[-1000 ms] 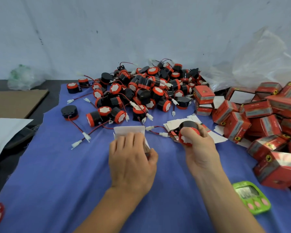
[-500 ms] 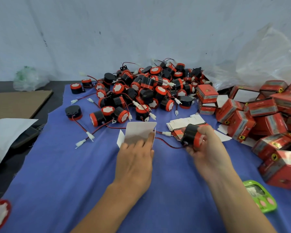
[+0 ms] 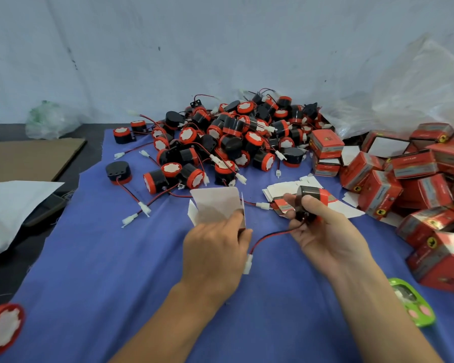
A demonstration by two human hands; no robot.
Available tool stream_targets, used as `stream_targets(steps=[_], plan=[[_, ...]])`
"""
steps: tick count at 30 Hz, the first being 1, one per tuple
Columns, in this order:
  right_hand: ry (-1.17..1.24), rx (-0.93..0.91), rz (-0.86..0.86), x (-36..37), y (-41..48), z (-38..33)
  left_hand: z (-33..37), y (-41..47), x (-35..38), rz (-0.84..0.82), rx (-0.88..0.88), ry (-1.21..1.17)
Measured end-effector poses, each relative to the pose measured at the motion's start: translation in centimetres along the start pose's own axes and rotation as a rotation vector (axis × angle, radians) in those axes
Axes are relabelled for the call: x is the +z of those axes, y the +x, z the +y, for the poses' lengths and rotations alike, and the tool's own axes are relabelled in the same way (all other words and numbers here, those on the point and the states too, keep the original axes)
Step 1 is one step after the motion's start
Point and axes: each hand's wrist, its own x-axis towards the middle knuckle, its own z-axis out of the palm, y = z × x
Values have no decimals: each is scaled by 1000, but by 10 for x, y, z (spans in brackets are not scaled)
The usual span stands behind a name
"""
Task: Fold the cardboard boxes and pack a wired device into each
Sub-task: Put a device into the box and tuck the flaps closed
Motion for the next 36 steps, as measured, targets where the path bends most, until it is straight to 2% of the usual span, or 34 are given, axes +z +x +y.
stream_targets(steps=[4, 7, 9, 11, 15, 17, 19, 21, 22, 23, 26, 27, 29, 32, 36], plan=[[-154, -53, -340, 0, -9, 0, 1, 0, 9, -33, -17, -88], [-304, -57, -556, 14, -15, 11, 3, 1, 10, -70, 84, -77], [-522, -123, -546, 24, -16, 21, 4, 1, 12, -41, 166, -103], [-702, -211, -449, 30, -15, 26, 2, 0, 15, -14, 186, -185], [-729, -331, -352, 26, -13, 21, -3, -6, 13, 41, 205, -239], [-732, -348, -345, 26, -14, 18, -5, -6, 5, 150, 221, -297], [-763, -351, -320, 26, -14, 17, -11, -2, -6, 326, 216, -318], [-830, -362, -315, 27, -16, 17, -20, 5, -13, 447, 130, -285], [-851, -373, -318, 28, -18, 18, -25, 7, -13, 422, 45, -284], [-859, -386, -316, 28, -19, 19, -29, 9, -12, 321, -62, -333], [-860, -400, -275, 26, -19, 22, -31, 10, -2, -145, -457, -710], [-842, -391, -252, 26, -19, 23, -33, 10, 4, -236, -549, -815], [-807, -389, -171, 25, -19, 25, -37, 12, 13, -296, -573, -801], [-750, -470, -77, 25, -19, 20, -36, 12, 15, -314, -495, -682], [-827, -653, -182, 37, -27, 20, -35, 8, 15, -286, -426, -686]])
